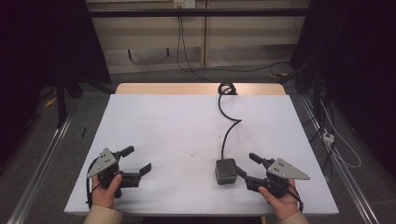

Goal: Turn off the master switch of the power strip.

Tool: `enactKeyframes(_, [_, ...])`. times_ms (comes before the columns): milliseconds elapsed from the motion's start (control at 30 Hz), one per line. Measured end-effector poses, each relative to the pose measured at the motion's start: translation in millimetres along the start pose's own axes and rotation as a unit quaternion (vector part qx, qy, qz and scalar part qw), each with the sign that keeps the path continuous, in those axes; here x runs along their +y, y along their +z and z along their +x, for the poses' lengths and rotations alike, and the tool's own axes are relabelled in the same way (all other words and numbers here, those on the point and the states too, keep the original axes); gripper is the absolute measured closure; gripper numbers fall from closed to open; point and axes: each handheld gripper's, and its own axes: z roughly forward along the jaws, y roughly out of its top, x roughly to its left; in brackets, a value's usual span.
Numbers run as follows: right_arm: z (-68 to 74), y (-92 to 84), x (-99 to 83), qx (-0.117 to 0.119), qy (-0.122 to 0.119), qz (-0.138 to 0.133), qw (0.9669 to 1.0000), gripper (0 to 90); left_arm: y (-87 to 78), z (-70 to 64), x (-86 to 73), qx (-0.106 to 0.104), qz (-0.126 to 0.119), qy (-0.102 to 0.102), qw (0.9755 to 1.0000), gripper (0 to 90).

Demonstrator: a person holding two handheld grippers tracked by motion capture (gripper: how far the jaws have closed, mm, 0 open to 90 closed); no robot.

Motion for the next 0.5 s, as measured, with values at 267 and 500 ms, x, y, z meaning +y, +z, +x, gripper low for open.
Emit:
enactKeyframes(267, [-1.7, 1.6, 1.4, 0.007, 0.013, 0.003, 0.9999, 42.7, 0.8, -0.1, -0.4, 0.001, 0.001, 0.000, 1.0000, 3.1])
enactKeyframes(500, [-1.4, 3.8, 3.5, 0.021, 0.020, 0.012, 0.9995, 51.0, 1.2, 0.0, -0.6, 0.000, 0.003, 0.000, 1.0000, 3.1])
